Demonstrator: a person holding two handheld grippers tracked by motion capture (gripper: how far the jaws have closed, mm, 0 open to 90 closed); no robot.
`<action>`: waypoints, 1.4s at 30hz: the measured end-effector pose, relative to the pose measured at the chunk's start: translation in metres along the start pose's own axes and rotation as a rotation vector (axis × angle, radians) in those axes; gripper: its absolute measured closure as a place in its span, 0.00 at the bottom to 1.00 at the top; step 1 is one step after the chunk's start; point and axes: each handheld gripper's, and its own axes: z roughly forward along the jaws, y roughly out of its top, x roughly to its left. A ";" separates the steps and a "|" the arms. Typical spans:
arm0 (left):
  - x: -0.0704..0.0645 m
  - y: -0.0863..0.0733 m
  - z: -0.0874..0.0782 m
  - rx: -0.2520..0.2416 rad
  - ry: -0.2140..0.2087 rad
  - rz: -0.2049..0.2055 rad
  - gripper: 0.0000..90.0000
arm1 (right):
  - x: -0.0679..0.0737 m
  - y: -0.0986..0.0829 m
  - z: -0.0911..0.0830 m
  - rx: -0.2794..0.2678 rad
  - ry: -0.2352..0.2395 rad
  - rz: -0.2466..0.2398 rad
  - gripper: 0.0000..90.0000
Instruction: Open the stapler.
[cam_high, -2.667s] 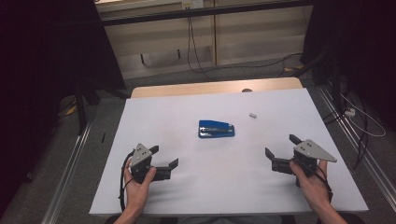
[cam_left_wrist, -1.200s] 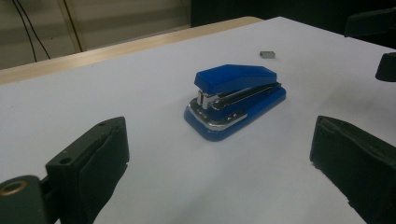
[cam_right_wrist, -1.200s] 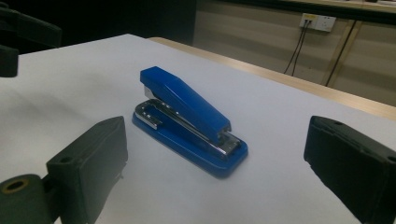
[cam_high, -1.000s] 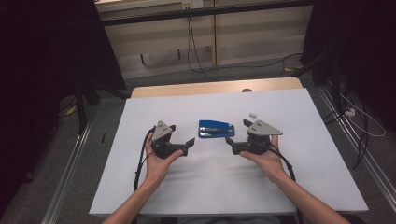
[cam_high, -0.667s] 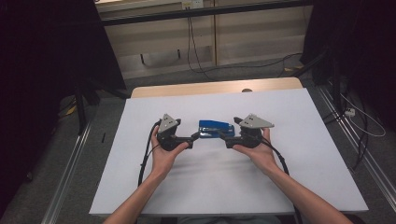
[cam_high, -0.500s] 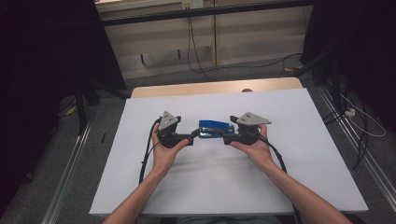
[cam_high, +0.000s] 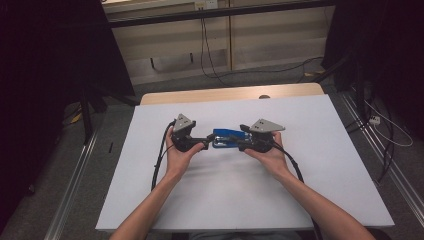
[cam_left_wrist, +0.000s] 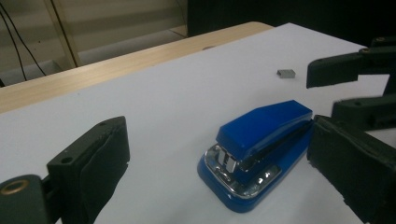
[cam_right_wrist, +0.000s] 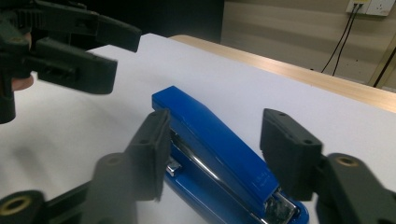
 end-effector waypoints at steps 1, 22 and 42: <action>0.000 -0.001 0.002 0.008 -0.001 0.003 0.06 | 0.000 0.000 0.001 0.006 0.011 -0.004 0.61; 0.005 -0.011 0.003 0.050 0.015 -0.016 0.12 | 0.007 -0.007 0.012 0.128 0.100 -0.055 1.00; 0.006 -0.017 0.008 0.095 -0.050 -0.016 0.74 | 0.012 -0.002 0.039 0.266 0.126 -0.079 1.00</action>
